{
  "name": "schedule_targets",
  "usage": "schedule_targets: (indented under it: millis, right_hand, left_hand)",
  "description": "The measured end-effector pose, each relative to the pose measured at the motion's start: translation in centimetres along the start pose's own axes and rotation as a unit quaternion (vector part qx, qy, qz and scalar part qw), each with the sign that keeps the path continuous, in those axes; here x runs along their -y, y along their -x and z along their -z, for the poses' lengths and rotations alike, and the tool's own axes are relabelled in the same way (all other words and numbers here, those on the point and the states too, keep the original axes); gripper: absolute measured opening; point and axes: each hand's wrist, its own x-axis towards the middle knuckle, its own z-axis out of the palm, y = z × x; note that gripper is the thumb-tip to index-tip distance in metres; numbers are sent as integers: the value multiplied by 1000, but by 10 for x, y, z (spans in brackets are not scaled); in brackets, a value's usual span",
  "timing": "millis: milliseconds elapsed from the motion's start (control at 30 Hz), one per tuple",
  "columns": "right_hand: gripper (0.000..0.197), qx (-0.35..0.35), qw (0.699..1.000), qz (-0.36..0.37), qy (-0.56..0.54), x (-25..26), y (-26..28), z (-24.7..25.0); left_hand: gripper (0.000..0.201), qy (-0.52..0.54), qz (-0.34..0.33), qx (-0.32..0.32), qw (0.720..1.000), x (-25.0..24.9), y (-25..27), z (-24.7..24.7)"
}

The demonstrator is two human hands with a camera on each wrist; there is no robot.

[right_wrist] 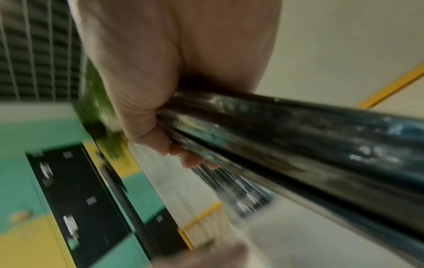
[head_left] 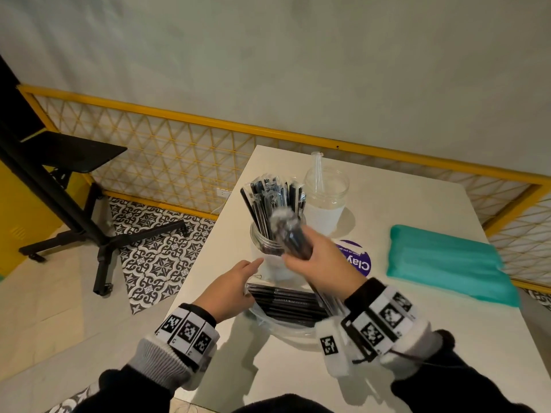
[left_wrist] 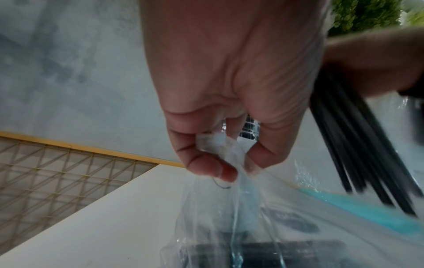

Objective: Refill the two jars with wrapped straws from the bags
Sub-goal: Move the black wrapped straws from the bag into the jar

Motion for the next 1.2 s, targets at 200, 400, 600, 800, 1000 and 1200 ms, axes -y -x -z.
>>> schedule_targets:
  millis: [200, 400, 600, 800, 1000, 1200]
  right_hand:
    - [16, -189, 965, 131, -125, 71, -28, 36]
    - [14, -295, 927, 141, -184, 62, -67, 25]
    - [17, -223, 966, 50, -120, 9, -77, -10]
    - [21, -224, 973, 61, -23, -7, -81, -21]
    - [56, -199, 969, 48, 138, -17, -75, -11]
    - [67, -163, 977, 53, 126, -34, -79, -11]
  left_hand:
    - [77, 5, 3, 1, 1000, -1, -1, 0]
    - [77, -2, 5, 3, 1000, 0, 0, 0]
    - [77, 2, 6, 9, 1000, 1, -3, -1]
    - [78, -2, 5, 14, 1000, 0, -4, -1]
    - [77, 4, 2, 14, 1000, 0, -4, -2]
    - [76, 1, 0, 12, 1000, -1, -3, 0]
